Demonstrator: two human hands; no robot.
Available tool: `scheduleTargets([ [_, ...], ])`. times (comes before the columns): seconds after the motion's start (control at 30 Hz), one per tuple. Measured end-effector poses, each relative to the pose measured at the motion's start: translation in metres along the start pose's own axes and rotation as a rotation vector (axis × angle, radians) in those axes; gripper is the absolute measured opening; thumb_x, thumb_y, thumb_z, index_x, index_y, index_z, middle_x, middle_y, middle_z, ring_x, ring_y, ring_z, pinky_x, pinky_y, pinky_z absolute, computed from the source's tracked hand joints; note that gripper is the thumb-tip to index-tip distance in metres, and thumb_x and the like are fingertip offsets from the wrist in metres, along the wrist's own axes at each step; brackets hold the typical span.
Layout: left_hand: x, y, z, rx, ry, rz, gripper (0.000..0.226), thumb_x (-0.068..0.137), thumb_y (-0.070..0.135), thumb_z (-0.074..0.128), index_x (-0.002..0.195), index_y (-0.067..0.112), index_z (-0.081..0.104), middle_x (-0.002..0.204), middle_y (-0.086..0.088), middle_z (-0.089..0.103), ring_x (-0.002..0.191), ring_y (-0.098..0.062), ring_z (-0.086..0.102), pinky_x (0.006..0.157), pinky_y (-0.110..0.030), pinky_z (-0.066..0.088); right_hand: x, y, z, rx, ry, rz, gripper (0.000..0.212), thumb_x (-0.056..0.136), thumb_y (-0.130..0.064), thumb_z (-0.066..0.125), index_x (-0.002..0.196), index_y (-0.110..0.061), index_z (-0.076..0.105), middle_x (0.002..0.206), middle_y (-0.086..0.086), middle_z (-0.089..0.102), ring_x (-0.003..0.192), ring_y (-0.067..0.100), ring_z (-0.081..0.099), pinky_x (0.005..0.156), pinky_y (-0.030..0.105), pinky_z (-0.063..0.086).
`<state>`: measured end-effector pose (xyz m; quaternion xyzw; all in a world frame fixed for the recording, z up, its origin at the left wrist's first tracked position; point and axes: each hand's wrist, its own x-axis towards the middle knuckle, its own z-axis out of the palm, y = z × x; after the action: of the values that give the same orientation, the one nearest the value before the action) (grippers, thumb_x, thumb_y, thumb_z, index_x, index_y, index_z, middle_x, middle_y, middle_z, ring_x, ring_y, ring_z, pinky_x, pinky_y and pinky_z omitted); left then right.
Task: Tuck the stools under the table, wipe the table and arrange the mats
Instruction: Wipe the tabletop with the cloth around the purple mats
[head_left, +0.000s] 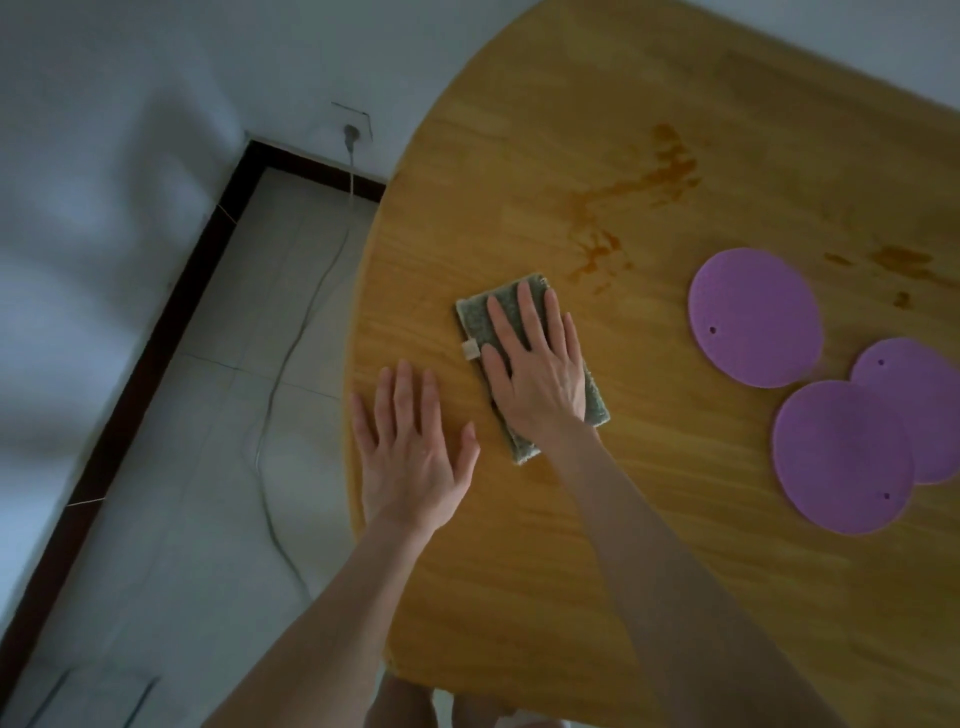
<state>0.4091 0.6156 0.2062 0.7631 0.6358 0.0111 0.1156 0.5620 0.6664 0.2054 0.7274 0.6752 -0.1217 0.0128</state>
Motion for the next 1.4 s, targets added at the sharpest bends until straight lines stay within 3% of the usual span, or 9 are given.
scheduleTargets([
  [0.17,-0.004,-0.002,0.001,-0.021,0.044,-0.015,0.07,0.09,0.052,0.034,0.136,-0.001,0.042,0.143,-0.024,0.039,0.135,-0.037,0.029,0.111,-0.06,0.02,0.01,-0.032,0.004,-0.024,0.009,-0.156,0.054,0.1,-0.046,0.019,0.151,-0.027,0.019,0.16,0.005,0.01,0.146,0.032,0.003,0.119,0.042,0.001],
  [0.3,-0.013,0.001,-0.001,-0.035,0.041,-0.037,0.071,0.09,0.052,0.034,0.137,0.0,0.04,0.144,-0.023,0.038,0.135,-0.037,0.029,0.112,-0.059,0.019,-0.018,-0.013,0.007,-0.03,-0.008,-0.226,0.054,0.099,-0.047,0.018,0.149,-0.028,0.025,0.159,0.003,0.014,0.147,0.028,0.006,0.119,0.041,0.006],
  [0.43,-0.017,0.002,0.001,-0.01,-0.012,-0.027,0.069,0.092,0.052,0.03,0.14,0.003,0.038,0.147,-0.021,0.034,0.137,-0.035,0.024,0.111,-0.059,0.018,-0.016,0.034,-0.003,-0.037,-0.022,-0.076,0.057,0.097,-0.052,0.01,0.151,-0.034,0.012,0.16,-0.002,0.003,0.147,0.023,-0.002,0.118,0.038,0.0],
  [0.67,-0.017,0.004,0.002,0.033,-0.045,-0.045,0.07,0.092,0.053,0.028,0.142,0.004,0.035,0.148,-0.021,0.032,0.139,-0.034,0.021,0.112,-0.057,0.014,-0.001,0.054,-0.007,0.027,0.06,0.158,0.06,0.095,-0.052,0.008,0.151,-0.031,0.015,0.16,0.0,0.007,0.147,0.026,0.002,0.118,0.038,0.001],
  [0.87,-0.016,0.005,0.002,0.038,-0.046,-0.05,0.073,0.09,0.057,0.028,0.14,0.004,0.037,0.146,-0.022,0.033,0.138,-0.036,0.024,0.112,-0.059,0.015,0.004,0.032,-0.008,0.023,-0.02,-0.026,0.056,0.099,-0.049,0.013,0.151,-0.032,0.007,0.16,0.0,-0.002,0.147,0.026,-0.007,0.117,0.037,-0.008],
  [1.07,-0.016,0.007,0.002,0.028,-0.051,-0.076,0.074,0.09,0.058,0.026,0.139,0.004,0.039,0.146,-0.021,0.034,0.137,-0.035,0.025,0.111,-0.06,0.017,0.013,0.064,-0.013,0.043,0.04,0.157,0.055,0.099,-0.048,0.015,0.152,-0.031,0.008,0.161,0.001,0.0,0.147,0.027,-0.004,0.118,0.04,-0.002],
  [1.23,0.022,0.036,-0.007,-0.038,0.007,-0.136,0.069,0.089,0.057,0.03,0.132,0.005,0.046,0.138,-0.022,0.044,0.13,-0.039,0.035,0.109,-0.065,0.012,0.027,0.041,-0.015,0.037,-0.01,-0.012,0.054,0.101,-0.047,0.02,0.151,-0.032,0.007,0.16,-0.001,-0.002,0.147,0.026,-0.008,0.117,0.038,-0.007],
  [1.3,0.05,0.049,-0.01,-0.036,0.008,-0.11,0.071,0.089,0.059,0.027,0.139,0.01,0.04,0.145,-0.019,0.038,0.136,-0.038,0.029,0.109,-0.063,0.005,0.056,0.055,-0.022,0.02,0.002,-0.029,0.054,0.101,-0.048,0.019,0.152,-0.033,0.007,0.161,-0.001,-0.002,0.147,0.025,-0.007,0.118,0.038,-0.005],
  [1.4,0.086,0.058,-0.009,-0.017,-0.021,-0.073,0.072,0.09,0.064,0.023,0.146,0.019,0.027,0.154,-0.013,0.022,0.143,-0.034,0.013,0.109,-0.064,-0.001,0.073,0.083,-0.027,0.04,0.012,0.121,0.055,0.1,-0.049,0.016,0.152,-0.033,0.006,0.161,-0.001,-0.003,0.147,0.024,-0.008,0.118,0.039,-0.005],
])
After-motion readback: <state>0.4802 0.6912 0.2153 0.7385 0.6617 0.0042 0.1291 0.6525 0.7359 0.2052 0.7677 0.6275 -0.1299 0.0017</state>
